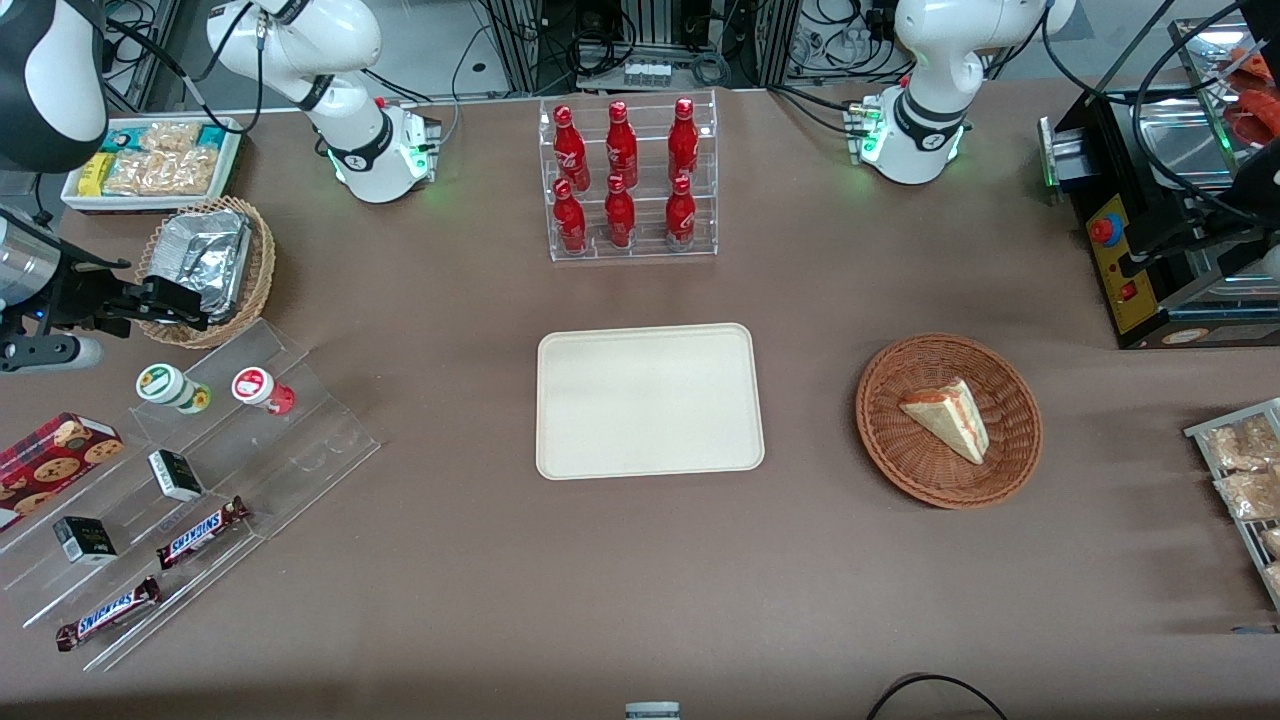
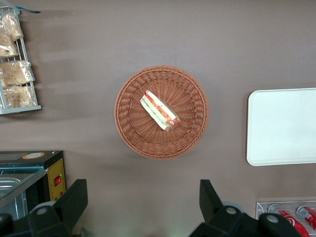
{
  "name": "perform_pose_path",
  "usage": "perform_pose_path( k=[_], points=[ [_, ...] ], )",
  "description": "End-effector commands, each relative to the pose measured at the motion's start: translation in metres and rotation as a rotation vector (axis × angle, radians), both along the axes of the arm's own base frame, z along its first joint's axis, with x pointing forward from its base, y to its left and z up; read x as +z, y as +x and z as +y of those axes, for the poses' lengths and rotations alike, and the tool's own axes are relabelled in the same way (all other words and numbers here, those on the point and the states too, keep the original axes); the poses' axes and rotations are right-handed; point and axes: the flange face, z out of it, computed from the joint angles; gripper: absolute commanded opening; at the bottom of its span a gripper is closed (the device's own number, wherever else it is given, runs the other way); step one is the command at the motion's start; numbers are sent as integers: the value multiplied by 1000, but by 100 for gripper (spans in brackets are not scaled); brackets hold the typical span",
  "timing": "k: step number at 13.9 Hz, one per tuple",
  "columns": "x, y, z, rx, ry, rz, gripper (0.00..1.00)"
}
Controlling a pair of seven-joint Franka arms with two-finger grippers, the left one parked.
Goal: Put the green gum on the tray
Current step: 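Move the right gripper down toward the green-and-white gum bottle on the stand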
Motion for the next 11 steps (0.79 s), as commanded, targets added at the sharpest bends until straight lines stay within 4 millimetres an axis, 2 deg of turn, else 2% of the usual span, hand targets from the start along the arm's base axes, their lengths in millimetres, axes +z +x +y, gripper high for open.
perform_pose_path(
  k=[1, 4, 6, 8, 9, 11],
  points=[
    [3, -3, 1, -2, -2, 0, 100],
    [-10, -3, -5, 24, 2, 11, 100],
    [-30, -3, -14, 194, 12, 7, 100],
    [-53, -6, -40, 266, 5, -17, 100],
    [-60, -7, -45, 312, -3, -40, 100],
    [-73, -5, -73, 486, -19, -56, 100]
  ],
)
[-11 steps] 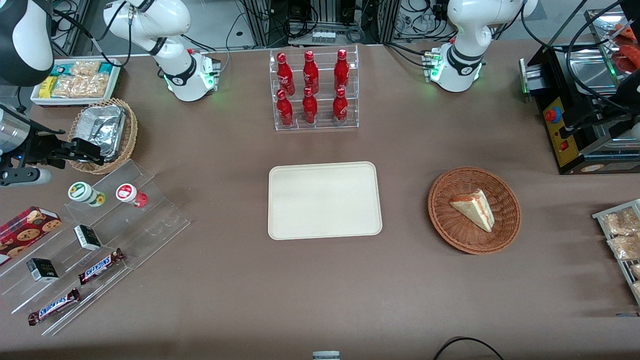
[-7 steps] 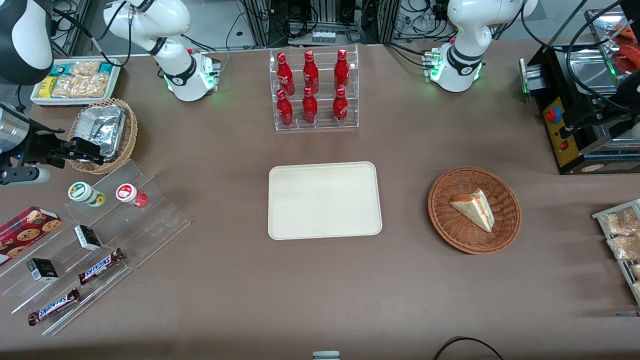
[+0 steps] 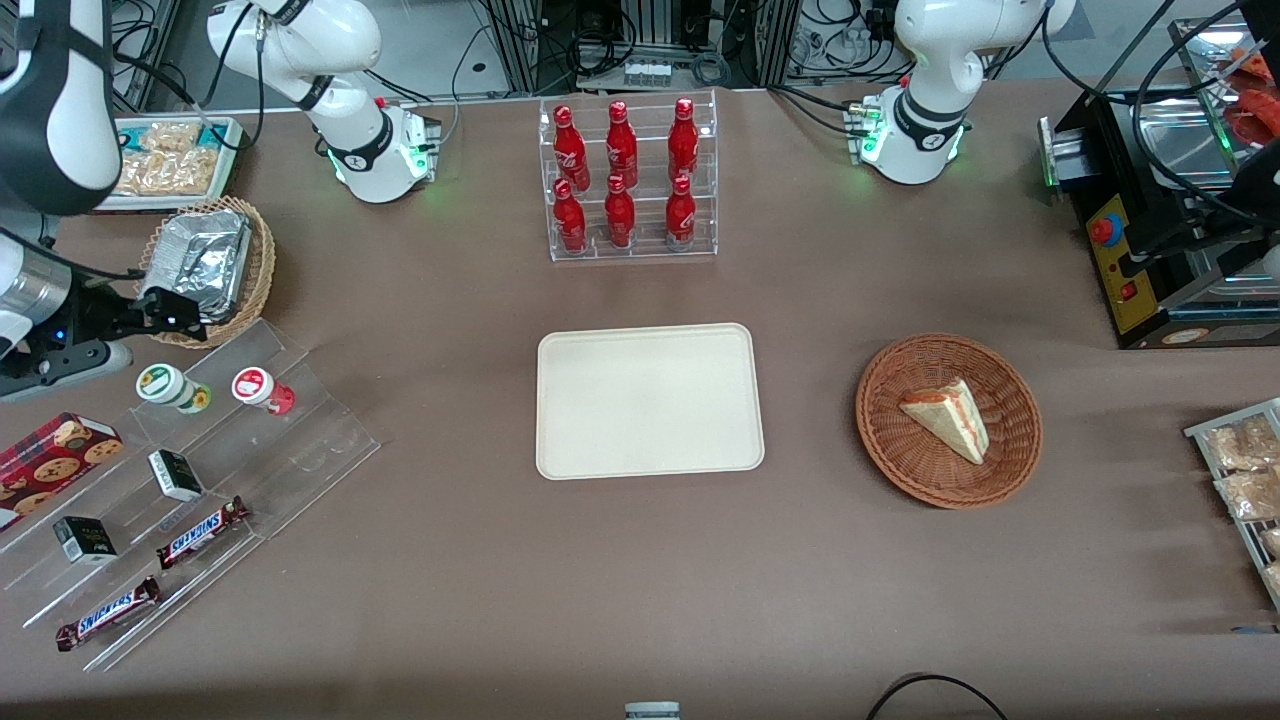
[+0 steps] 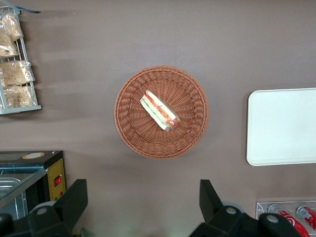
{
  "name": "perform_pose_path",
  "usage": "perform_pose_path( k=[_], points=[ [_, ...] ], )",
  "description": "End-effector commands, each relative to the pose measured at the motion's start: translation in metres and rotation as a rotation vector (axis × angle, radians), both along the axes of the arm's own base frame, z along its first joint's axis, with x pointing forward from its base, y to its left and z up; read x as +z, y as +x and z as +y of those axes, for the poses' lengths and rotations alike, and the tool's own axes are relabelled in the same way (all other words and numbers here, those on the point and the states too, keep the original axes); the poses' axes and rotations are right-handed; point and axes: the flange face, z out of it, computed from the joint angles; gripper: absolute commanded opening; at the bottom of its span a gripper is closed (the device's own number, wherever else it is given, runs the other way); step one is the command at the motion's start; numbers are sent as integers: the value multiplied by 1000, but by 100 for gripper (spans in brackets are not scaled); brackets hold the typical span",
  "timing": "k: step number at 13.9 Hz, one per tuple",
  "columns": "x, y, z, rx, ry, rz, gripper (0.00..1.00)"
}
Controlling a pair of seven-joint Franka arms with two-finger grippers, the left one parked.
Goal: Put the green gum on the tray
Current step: 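Move the right gripper down toward the green-and-white gum bottle on the stand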
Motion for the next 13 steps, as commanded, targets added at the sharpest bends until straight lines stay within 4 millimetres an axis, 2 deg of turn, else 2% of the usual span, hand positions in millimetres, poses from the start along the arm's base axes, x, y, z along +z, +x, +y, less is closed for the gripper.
perform_pose_path(
  k=[1, 3, 5, 7, 13],
  points=[
    [-19, -8, -35, 191, -16, -33, 100],
    [-38, -15, -59, 287, -22, -54, 100],
    [-59, -22, -75, 327, -26, -66, 100],
    [-78, -30, -81, 338, -30, -80, 100],
    [-117, -37, -86, 357, -48, -118, 100]
  ],
)
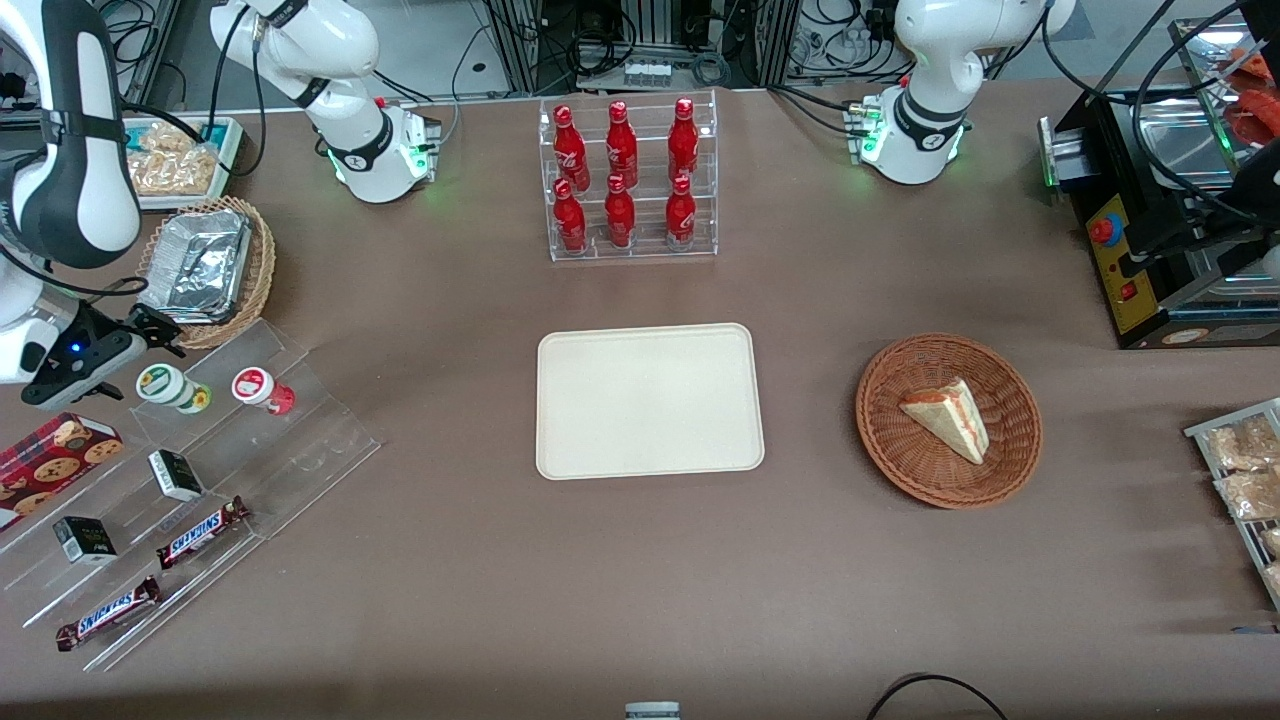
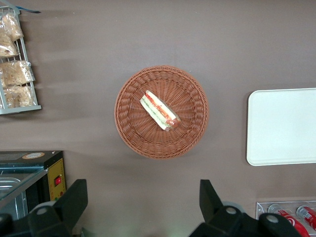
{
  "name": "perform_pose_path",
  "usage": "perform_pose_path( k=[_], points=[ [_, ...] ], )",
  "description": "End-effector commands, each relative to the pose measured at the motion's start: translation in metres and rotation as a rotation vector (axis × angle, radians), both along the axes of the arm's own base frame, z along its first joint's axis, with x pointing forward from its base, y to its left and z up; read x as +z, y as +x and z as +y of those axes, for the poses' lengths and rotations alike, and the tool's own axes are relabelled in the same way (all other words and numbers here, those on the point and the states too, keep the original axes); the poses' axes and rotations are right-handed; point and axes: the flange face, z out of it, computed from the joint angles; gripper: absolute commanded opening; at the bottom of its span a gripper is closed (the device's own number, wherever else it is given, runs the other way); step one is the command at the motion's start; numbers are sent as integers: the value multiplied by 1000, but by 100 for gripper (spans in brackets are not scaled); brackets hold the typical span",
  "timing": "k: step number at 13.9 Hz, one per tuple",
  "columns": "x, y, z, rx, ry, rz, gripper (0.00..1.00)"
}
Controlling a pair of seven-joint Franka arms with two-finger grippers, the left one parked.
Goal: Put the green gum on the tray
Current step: 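Close the right gripper on the green gum bottle and lift it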
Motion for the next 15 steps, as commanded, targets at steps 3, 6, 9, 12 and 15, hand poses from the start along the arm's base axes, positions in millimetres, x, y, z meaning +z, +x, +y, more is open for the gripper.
perform_pose_path(
  k=[3, 6, 9, 12, 15],
  points=[
    [-28, -11, -10, 24, -23, -29, 99],
    [-33, -10, -11, 45, -24, -27, 7],
    [-26, -9, -9, 38, -21, -30, 0],
    [-13, -3, -8, 38, -18, -28, 0],
    [23, 14, 5, 8, 0, 9, 0]
  ],
)
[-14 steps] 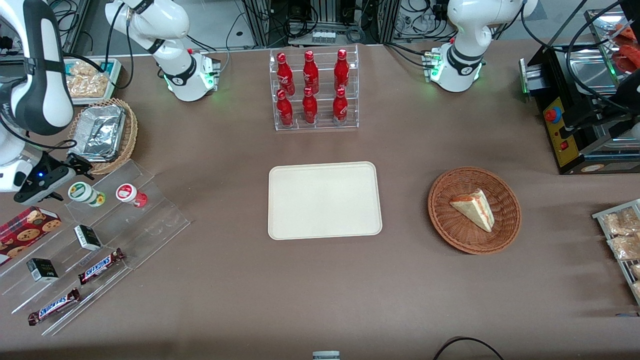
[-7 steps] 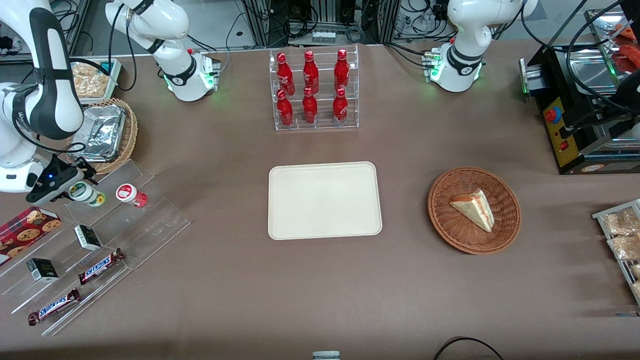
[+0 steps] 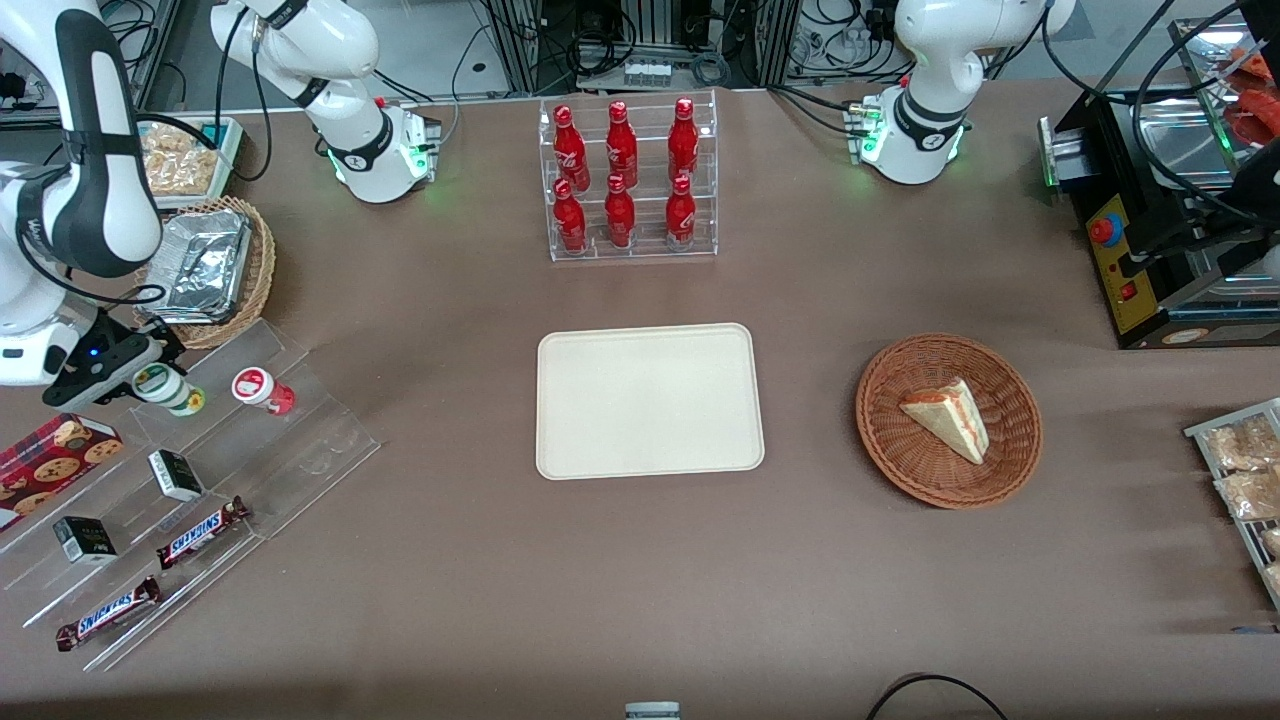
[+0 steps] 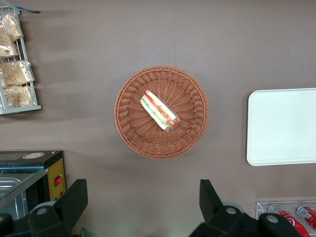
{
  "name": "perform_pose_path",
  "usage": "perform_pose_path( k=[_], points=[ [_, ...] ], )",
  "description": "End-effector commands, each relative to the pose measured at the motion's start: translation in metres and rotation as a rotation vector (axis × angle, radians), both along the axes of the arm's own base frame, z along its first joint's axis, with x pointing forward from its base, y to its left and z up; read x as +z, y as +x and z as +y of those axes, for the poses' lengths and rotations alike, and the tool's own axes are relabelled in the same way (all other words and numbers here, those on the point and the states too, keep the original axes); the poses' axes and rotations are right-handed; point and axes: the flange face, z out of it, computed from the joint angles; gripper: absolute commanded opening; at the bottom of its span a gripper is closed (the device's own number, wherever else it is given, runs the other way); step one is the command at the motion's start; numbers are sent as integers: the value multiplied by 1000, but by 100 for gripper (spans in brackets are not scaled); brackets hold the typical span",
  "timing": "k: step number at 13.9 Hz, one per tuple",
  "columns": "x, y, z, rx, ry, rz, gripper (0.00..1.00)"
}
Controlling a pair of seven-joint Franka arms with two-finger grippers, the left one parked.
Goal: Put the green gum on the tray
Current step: 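Close the right gripper on the green gum bottle and lift it, then carry the held gum bottle over the cream tray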
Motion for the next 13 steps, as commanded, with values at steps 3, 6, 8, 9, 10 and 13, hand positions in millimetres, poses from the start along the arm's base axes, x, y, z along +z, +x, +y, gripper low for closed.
perform_pose_path(
  k=[3, 6, 8, 9, 10, 13],
  points=[
    [52, 30, 56, -79, 19, 52, 0],
    [52, 41, 124, -145, 38, 59, 0],
    [44, 45, 177, -185, 52, 74, 0],
    [42, 46, 203, -220, 53, 76, 0],
    [36, 47, 232, -246, 56, 86, 0],
    [22, 49, 317, -343, 58, 99, 0]
  ],
)
